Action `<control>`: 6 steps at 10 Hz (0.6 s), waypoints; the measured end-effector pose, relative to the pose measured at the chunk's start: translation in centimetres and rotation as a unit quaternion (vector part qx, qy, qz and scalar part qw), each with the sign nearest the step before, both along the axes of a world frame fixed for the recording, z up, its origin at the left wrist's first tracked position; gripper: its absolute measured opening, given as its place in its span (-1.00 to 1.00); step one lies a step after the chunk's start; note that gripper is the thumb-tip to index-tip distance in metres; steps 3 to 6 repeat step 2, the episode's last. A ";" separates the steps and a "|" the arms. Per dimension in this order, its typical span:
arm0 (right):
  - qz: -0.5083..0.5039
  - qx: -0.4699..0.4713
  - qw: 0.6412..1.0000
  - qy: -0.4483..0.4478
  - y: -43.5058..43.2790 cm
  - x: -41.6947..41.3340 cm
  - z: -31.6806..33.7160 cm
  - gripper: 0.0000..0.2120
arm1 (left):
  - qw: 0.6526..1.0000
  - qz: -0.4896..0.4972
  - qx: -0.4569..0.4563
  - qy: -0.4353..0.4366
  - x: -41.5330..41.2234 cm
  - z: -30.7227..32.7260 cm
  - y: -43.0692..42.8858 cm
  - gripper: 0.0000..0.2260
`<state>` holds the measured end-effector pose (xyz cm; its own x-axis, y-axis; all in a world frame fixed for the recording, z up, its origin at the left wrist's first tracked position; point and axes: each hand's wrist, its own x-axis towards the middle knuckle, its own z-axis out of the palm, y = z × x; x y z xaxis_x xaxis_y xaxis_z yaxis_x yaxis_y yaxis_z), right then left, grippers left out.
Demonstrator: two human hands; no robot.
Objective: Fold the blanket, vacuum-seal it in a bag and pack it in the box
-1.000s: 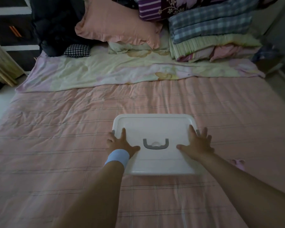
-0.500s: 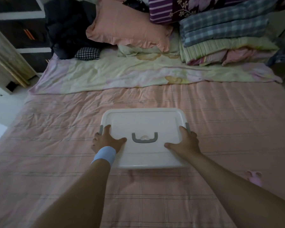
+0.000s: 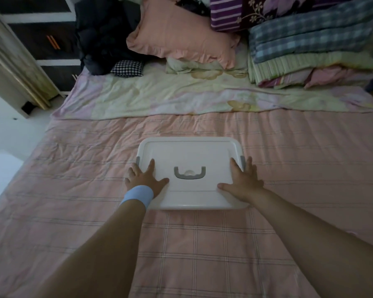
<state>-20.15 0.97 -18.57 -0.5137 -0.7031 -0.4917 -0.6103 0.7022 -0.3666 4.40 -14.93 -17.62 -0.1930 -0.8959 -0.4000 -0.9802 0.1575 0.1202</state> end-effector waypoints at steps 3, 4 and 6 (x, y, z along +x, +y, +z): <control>-0.026 -0.093 0.995 -0.034 2.1 0.9 6.5 -0.07 | 0.990 -0.012 -0.014 0.136 0.7 6.5 3.4 -0.30; -0.026 -0.093 0.995 -0.034 2.1 0.9 6.5 -0.07 | 0.990 -0.012 -0.014 0.136 0.7 6.5 3.4 -0.30; -0.026 -0.093 0.995 -0.034 2.1 0.9 6.5 -0.07 | 0.990 -0.012 -0.014 0.136 0.7 6.5 3.4 -0.30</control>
